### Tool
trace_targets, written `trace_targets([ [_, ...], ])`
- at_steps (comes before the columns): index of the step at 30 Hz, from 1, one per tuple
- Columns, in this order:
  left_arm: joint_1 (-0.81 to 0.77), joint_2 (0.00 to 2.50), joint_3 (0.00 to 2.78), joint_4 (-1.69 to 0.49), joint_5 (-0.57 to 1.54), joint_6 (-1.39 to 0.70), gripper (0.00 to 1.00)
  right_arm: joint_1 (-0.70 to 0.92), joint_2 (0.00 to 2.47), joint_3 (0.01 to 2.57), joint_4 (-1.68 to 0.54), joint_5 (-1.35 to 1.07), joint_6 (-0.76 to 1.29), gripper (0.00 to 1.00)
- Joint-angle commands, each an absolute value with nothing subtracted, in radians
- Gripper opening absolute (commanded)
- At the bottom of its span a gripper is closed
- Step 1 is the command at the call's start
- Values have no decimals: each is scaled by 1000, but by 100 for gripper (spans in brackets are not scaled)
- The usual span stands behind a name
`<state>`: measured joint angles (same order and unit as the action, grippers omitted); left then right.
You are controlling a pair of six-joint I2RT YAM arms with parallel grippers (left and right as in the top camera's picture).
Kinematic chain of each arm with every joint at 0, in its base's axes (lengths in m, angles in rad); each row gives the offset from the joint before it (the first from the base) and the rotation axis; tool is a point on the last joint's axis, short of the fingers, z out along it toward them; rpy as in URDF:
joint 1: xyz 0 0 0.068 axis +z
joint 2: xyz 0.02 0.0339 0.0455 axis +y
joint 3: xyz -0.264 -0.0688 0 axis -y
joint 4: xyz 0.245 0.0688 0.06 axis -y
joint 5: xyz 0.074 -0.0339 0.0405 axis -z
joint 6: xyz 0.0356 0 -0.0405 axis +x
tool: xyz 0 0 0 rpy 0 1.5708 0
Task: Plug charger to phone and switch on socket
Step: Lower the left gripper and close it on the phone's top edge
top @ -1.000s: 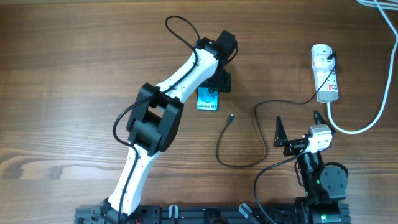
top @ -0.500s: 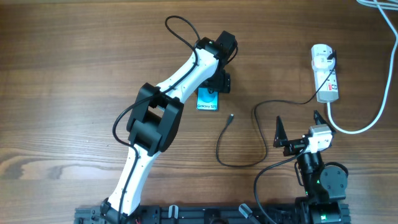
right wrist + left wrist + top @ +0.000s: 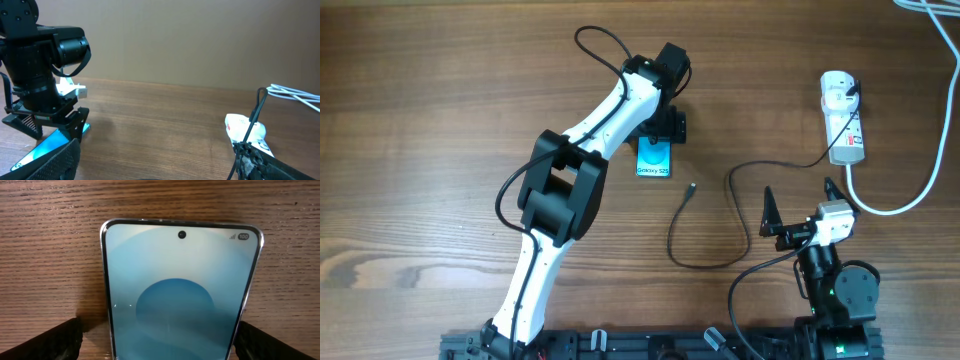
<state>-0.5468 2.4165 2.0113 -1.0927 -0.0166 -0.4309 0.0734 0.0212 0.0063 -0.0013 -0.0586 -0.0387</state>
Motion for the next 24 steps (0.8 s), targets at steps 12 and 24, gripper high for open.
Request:
trace_targets([
  [12, -553, 2436, 2012, -1087, 20, -422, 98, 75, 14, 5, 1, -49, -26, 100],
  [24, -577, 2472, 2012, -1092, -9, -426, 95, 75, 14, 5, 1, -49, -26, 100],
])
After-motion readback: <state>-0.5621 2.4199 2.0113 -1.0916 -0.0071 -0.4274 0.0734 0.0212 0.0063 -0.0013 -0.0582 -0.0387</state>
